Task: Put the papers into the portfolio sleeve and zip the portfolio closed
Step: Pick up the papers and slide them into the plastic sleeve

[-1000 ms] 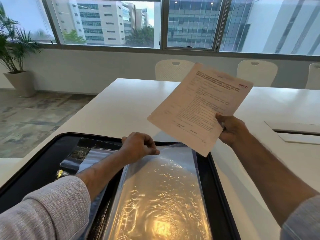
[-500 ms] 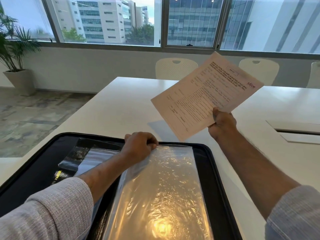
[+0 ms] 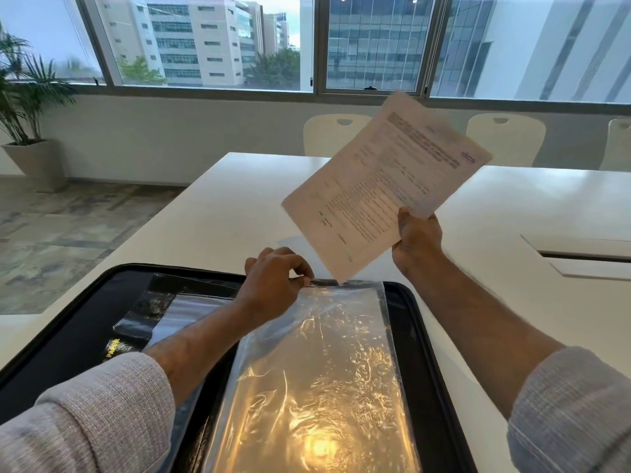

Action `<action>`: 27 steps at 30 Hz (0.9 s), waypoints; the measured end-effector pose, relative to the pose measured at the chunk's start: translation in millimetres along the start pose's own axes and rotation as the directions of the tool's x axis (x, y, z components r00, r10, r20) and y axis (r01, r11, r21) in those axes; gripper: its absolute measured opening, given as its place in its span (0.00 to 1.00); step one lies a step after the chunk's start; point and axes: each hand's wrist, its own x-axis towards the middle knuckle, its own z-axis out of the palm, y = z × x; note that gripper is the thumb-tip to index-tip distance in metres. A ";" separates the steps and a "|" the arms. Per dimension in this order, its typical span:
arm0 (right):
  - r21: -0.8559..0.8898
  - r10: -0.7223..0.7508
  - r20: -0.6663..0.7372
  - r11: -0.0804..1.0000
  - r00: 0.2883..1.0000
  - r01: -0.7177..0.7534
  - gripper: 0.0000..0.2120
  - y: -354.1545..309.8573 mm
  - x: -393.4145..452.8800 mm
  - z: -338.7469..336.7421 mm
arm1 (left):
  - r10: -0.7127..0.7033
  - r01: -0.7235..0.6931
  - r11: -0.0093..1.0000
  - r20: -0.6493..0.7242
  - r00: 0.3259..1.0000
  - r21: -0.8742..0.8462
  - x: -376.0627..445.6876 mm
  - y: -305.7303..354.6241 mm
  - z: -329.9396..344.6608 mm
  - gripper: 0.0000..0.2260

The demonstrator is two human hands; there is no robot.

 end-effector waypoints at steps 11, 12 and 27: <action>-0.366 0.186 0.269 0.927 0.945 -0.078 0.17 -10.3 -1.2 -6.7 | -0.042 0.043 0.998 0.033 0.999 -0.045 -3.7 -1.9 -0.4 0.09; -0.377 0.209 0.276 0.921 0.938 -0.094 0.18 -11.0 -0.9 -8.0 | -0.038 0.040 0.999 0.042 0.998 -0.037 -4.1 -2.0 -0.6 0.08; -0.350 0.278 0.266 0.920 0.923 -0.177 0.19 -12.6 6.9 -18.6 | -0.139 0.131 0.990 0.255 0.957 0.049 -5.5 -38.1 -21.8 0.02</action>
